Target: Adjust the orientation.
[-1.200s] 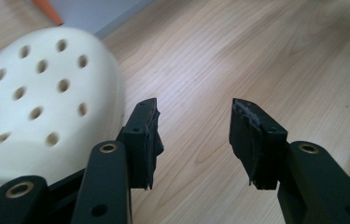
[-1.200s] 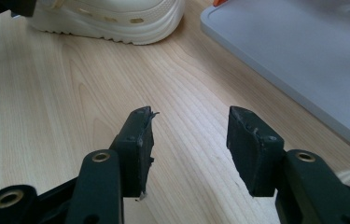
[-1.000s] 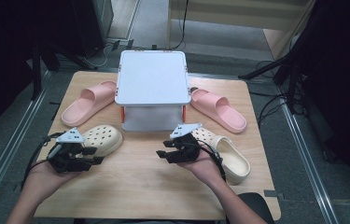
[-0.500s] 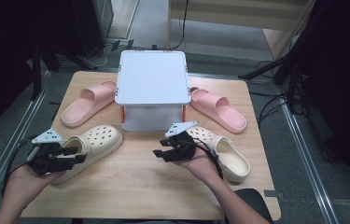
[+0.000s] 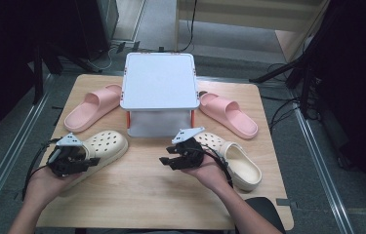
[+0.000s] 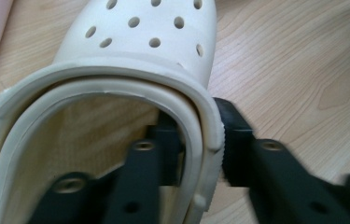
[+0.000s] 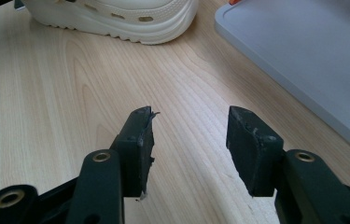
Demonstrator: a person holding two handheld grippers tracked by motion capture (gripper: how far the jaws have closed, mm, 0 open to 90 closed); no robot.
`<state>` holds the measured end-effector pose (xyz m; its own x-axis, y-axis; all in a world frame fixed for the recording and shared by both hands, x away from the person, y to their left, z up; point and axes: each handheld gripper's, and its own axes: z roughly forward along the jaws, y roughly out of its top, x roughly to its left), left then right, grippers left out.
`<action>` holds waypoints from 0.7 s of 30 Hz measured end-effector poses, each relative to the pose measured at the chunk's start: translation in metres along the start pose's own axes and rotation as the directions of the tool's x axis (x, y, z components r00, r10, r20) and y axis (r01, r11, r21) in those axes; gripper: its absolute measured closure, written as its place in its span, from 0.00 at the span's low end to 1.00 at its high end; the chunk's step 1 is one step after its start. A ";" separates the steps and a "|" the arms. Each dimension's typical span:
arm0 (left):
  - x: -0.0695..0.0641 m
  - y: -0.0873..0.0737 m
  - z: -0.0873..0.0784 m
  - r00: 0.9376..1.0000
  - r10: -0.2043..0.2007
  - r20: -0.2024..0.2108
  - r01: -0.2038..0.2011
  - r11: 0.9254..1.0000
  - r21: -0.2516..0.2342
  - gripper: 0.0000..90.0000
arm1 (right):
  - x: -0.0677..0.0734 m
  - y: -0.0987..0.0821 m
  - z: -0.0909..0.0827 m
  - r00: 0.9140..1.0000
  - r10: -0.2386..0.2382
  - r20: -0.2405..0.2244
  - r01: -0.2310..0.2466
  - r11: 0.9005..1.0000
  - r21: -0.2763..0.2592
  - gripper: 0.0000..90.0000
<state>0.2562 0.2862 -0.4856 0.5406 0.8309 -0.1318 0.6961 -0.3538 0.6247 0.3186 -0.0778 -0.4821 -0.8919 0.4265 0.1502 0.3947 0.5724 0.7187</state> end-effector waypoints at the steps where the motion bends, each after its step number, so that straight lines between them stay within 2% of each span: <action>1: 0.000 0.000 0.000 1.000 -0.001 -0.003 0.001 1.000 -0.004 0.83 | 0.000 0.000 0.000 1.000 0.000 0.000 0.000 1.000 0.000 0.58; 5: -0.001 0.003 -0.003 1.000 0.005 -0.024 -0.005 1.000 -0.003 0.85 | 0.000 0.000 0.000 1.000 0.004 -0.003 -0.004 1.000 0.002 0.60; 7: -0.002 0.008 -0.007 1.000 -0.024 0.002 0.024 1.000 -0.009 0.85 | 0.000 -0.001 -0.001 1.000 0.005 -0.001 -0.005 1.000 0.000 0.60; 9: -0.004 0.009 -0.008 1.000 -0.019 0.005 0.019 1.000 -0.013 0.85 | 0.001 -0.002 -0.003 1.000 0.006 0.002 -0.006 1.000 -0.004 0.61; 10: -0.012 0.014 -0.011 1.000 0.006 0.012 -0.005 1.000 -0.019 0.85 | 0.001 -0.003 -0.005 1.000 0.004 0.006 -0.004 1.000 -0.014 0.61; 11: -0.012 0.014 -0.011 1.000 0.006 0.012 -0.005 1.000 -0.019 0.85 | 0.001 -0.003 -0.005 1.000 0.004 0.006 -0.004 1.000 -0.014 0.61; 13: -0.024 0.023 -0.011 0.999 0.044 0.032 -0.042 0.998 -0.039 0.85 | 0.002 -0.006 -0.009 1.000 0.013 0.017 -0.012 1.000 -0.023 0.61; 16: -0.034 0.032 -0.006 0.995 0.068 0.079 -0.064 0.997 -0.045 0.85 | 0.003 -0.009 -0.013 0.999 0.018 0.027 -0.017 1.000 -0.027 0.61; 17: -0.034 0.032 -0.006 0.995 0.068 0.079 -0.064 0.997 -0.045 0.85 | 0.003 -0.009 -0.013 0.999 0.018 0.027 -0.017 1.000 -0.027 0.61; 18: -0.040 0.037 -0.002 0.992 0.083 0.099 -0.079 0.996 -0.044 0.85 | 0.004 -0.011 -0.017 0.999 0.018 0.038 -0.017 0.999 -0.030 0.61; 19: -0.040 0.037 -0.002 0.992 0.083 0.099 -0.079 0.996 -0.044 0.85 | 0.004 -0.011 -0.017 0.999 0.018 0.038 -0.017 0.999 -0.030 0.61; 21: -0.048 0.044 0.004 0.988 0.105 0.113 -0.102 0.994 -0.036 0.85 | 0.005 -0.014 -0.020 0.999 0.019 0.048 -0.017 0.999 -0.041 0.61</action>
<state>0.2624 0.2289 -0.4549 0.6610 0.7349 -0.1516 0.6198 -0.4208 0.6624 0.3042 -0.0980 -0.4777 -0.8728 0.4701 0.1312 0.4003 0.5357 0.7435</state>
